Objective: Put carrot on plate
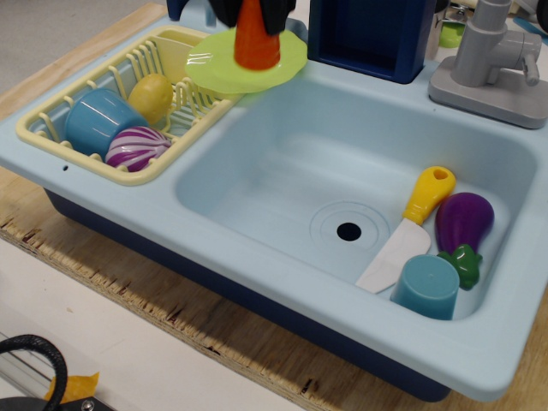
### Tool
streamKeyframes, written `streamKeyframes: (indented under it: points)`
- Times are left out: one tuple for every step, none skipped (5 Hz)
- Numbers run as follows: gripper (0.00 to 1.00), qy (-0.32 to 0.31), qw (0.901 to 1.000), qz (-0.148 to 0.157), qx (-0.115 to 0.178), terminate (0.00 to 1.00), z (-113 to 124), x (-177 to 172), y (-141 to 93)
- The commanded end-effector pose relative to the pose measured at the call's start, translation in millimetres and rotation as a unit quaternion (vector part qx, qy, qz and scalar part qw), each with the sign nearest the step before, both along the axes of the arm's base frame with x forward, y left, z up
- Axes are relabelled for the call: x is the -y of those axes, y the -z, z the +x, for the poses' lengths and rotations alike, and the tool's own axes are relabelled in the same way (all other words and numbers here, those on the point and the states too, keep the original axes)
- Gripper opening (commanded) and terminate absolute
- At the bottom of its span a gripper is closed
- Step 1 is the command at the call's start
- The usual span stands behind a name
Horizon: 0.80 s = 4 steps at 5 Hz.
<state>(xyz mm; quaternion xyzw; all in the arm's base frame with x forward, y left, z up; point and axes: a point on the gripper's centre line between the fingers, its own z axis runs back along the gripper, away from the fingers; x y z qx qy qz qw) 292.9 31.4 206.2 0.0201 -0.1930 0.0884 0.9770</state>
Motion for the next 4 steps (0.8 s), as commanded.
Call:
streamKeyframes:
  points:
    - [0.00, -0.001, 0.9990, -0.003, 0.045, 0.00, 15.9, -25.5, -9.3]
    - [0.00, 0.005, 0.9995, -0.019, 0.026, 0.00, 24.0, -35.4, 5.6]
    - [0.00, 0.019, 0.9993, -0.025, 0.020, 0.00, 34.2, -38.3, 14.9]
    - [0.00, 0.027, 0.9990, -0.030, 0.021, 0.00, 41.4, -40.7, 20.4]
